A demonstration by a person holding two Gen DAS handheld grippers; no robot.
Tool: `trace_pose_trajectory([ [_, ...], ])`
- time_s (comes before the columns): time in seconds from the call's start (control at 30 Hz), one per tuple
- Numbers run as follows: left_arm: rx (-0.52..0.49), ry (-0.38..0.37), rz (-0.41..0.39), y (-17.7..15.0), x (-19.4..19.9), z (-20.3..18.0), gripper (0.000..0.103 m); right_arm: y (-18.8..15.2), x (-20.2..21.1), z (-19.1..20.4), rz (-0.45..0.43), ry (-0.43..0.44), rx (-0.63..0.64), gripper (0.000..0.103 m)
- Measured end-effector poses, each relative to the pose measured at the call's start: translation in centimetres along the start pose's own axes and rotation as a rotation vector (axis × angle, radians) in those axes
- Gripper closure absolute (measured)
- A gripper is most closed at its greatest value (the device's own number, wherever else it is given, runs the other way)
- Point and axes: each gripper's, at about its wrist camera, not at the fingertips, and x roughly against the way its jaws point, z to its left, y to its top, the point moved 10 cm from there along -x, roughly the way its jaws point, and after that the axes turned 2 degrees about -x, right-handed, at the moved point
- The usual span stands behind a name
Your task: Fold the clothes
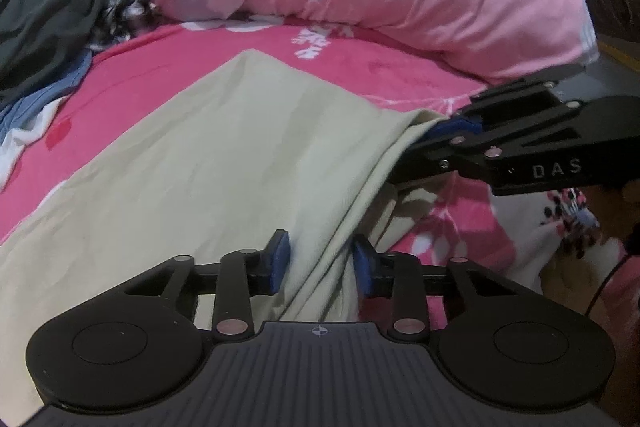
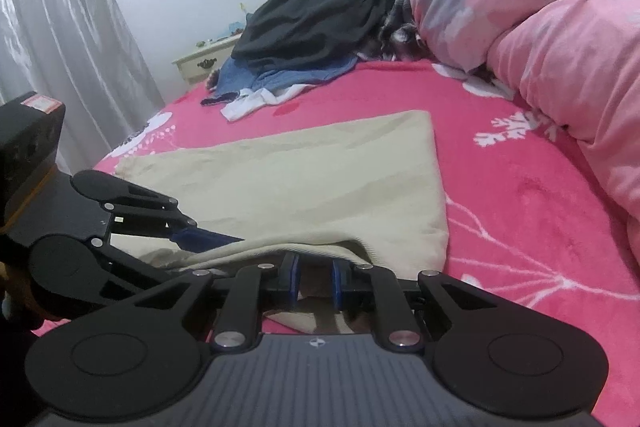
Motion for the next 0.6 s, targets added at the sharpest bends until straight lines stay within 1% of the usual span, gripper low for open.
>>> trace_pose_trajectory([
  [0.03, -0.014, 0.008, -0.006, 0.0, 0.0, -0.1, 0.071, 0.0, 0.1, 0.1, -0.002, 0.002, 0.003, 0.088],
  [0.07, -0.017, 0.019, -0.013, 0.1, 0.1, 0.0, 0.079, 0.1, 0.3, 0.1, -0.004, 0.005, 0.006, 0.088],
  [0.1, -0.019, 0.031, -0.021, 0.1, 0.1, 0.2, 0.083, 0.3, 0.8, 0.2, -0.016, 0.017, 0.01, 0.087],
  [0.17, -0.005, 0.04, -0.033, 0.2, 0.4, 0.4, 0.086, 0.5, 1.8, 0.6, -0.034, 0.06, 0.013, 0.084],
  [0.23, -0.007, 0.053, -0.049, 0.4, 0.8, 0.5, 0.088, 0.3, 2.8, 1.3, -0.025, 0.129, 0.028, 0.084],
  [0.27, -0.01, 0.056, -0.052, 0.5, 0.9, 0.5, 0.089, -0.1, 2.9, 1.7, -0.001, 0.155, 0.048, 0.084],
  [0.3, -0.014, 0.059, -0.054, 0.6, 1.1, 0.5, 0.089, -0.6, 2.7, 2.0, 0.019, 0.156, 0.071, 0.084],
  [0.4, -0.002, 0.05, -0.047, 0.6, 1.1, 0.6, 0.089, -1.8, 1.0, 2.3, 0.073, 0.097, 0.118, 0.084],
  [0.5, 0.027, 0.038, -0.041, 0.7, 1.0, 0.9, 0.089, -2.3, -0.5, 2.5, 0.087, 0.065, 0.168, 0.084],
  [0.57, 0.048, 0.032, -0.04, 0.8, 1.0, 1.1, 0.089, -2.8, -0.6, 3.5, 0.091, 0.051, 0.288, 0.084],
  [0.6, 0.052, 0.034, -0.042, 0.8, 1.0, 1.2, 0.089, -3.1, -0.4, 3.9, 0.096, 0.053, 0.328, 0.084],
])
